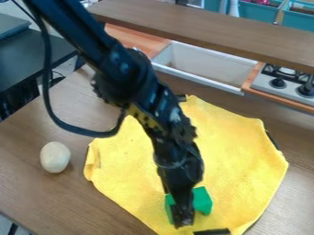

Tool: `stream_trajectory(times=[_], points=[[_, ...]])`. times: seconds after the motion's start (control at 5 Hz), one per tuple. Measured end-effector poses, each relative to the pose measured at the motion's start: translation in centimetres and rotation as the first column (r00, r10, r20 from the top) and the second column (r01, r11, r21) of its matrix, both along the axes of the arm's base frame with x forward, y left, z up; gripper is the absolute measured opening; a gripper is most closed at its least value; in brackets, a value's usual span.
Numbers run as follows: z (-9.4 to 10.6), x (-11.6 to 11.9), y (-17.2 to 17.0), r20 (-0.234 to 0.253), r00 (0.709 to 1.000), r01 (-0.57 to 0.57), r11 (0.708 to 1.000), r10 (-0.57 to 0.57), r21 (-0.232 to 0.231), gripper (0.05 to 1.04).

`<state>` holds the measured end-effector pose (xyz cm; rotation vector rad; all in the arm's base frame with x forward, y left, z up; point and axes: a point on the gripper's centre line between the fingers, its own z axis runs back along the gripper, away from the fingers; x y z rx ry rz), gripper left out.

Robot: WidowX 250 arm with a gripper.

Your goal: Put the green figure on the top edge of the cloth

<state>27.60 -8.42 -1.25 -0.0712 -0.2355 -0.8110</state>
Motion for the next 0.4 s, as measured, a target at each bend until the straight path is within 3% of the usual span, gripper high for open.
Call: stream_trajectory(times=[0.2, 0.4], points=[[3.6, 0.4, 1.7, -0.002, 1.000, -0.007, 0.999, 0.007, -0.048, 1.000], [8.7, -0.4, 5.5, -0.014, 0.997, -0.072, 0.996, 0.071, -0.051, 1.000]])
